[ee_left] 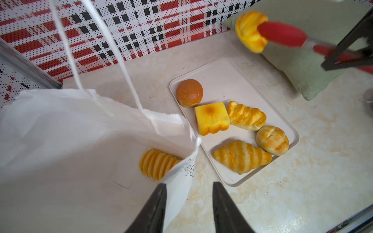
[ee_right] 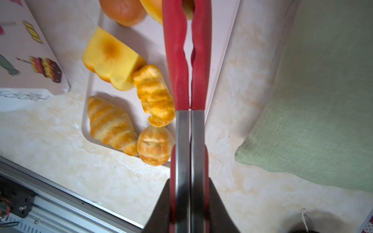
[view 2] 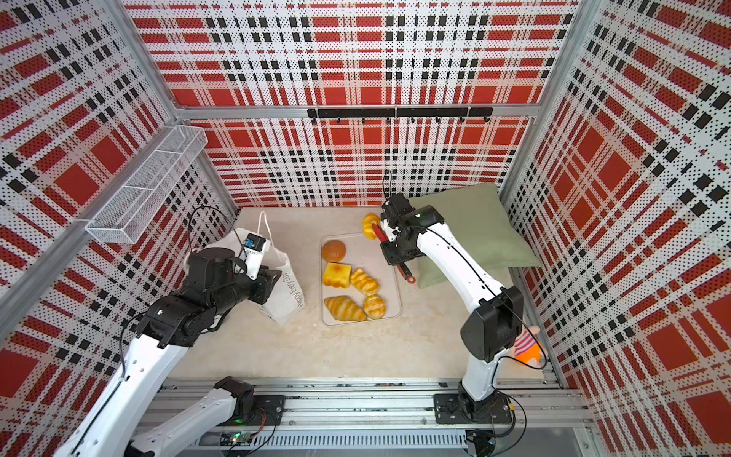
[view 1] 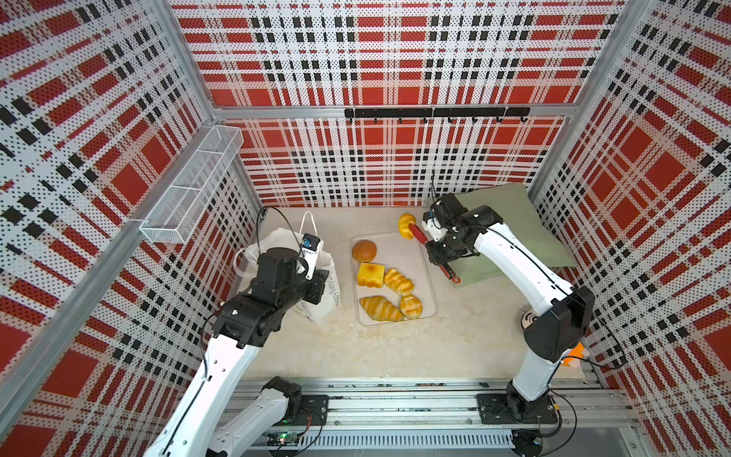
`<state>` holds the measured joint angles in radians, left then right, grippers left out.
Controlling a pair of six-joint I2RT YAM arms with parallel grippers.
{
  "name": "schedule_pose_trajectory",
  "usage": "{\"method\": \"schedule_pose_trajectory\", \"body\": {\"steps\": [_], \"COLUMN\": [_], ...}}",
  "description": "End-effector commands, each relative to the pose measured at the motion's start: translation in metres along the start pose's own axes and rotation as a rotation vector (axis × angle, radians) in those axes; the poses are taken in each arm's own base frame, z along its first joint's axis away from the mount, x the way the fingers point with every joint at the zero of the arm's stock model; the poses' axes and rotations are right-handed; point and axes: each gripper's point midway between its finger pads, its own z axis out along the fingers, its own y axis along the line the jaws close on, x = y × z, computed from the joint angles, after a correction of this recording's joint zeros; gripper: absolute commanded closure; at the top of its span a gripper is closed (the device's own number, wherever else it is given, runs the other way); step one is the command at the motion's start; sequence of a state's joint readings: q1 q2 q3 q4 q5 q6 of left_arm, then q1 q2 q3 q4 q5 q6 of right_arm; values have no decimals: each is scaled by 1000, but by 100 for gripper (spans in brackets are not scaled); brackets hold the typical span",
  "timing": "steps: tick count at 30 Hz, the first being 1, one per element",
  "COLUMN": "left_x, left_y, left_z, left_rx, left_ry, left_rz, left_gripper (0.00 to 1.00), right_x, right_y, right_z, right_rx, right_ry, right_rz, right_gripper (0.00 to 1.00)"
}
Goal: Pack bread into a paper bag
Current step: Pick up the fake bread from the plate, then place the fake bread in the paper bag.
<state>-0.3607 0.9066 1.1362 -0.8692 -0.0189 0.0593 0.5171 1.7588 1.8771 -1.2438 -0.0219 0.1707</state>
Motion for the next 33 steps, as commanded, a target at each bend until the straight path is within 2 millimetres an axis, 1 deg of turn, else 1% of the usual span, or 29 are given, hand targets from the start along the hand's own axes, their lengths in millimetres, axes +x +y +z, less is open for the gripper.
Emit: {"method": "schedule_pose_trajectory", "body": {"steps": [1, 3, 5, 7, 10, 12, 13, 15, 17, 19, 21, 22, 25, 27, 29, 32, 33], "left_x": [-7, -8, -10, -12, -24, -41, -50, -73, -88, -97, -100, -100, -101, -104, -108, -114, -115], "left_y": [7, 10, 12, 14, 16, 19, 22, 32, 42, 49, 56, 60, 67, 73, 79, 82, 83], "left_z": [0, -2, -6, -12, -28, -48, -60, -90, -113, -127, -131, -130, -128, -131, -138, -146, -148], "left_rx": [-41, -59, -75, -82, -88, -103, -115, -166, -215, -251, -287, -308, -350, -380, -410, -418, -421], "left_ry": [4, 2, -10, -23, -77, -151, -193, -299, -369, -403, -413, -411, -411, -426, -457, -500, -510], "left_rz": [-8, -13, -18, -23, -43, -57, -65, -95, -124, -150, -174, -186, -224, -250, -283, -313, -323], "left_gripper": [58, 59, 60, 62, 65, 70, 69, 63, 60, 58, 56, 52, 52, 51, 51, 50, 50], "right_x": [7, 9, 8, 3, -6, -11, -13, -18, -23, -25, -23, -21, -14, -12, -10, -14, -18], "right_y": [1, 2, 5, 13, 35, 52, 61, 87, 111, 135, 160, 173, 201, 212, 223, 243, 249], "right_z": [-12, -12, -17, -29, -53, -67, -71, -81, -90, -99, -107, -108, -103, -95, -87, -84, -86], "right_rx": [4, -1, -16, -49, -112, -132, -141, -196, -249, -294, -345, -374, -417, -435, -444, -485, -500], "right_ry": [9, 11, -5, -39, -79, -92, -97, -126, -153, -177, -193, -195, -181, -162, -151, -162, -175], "right_rz": [6, 10, 14, 11, -24, -69, -88, -131, -165, -208, -255, -282, -332, -345, -362, -383, -387], "right_gripper": [100, 100, 100, 100, 100, 100, 100, 100, 100, 100, 100, 100, 100, 100, 100, 100, 100]}}
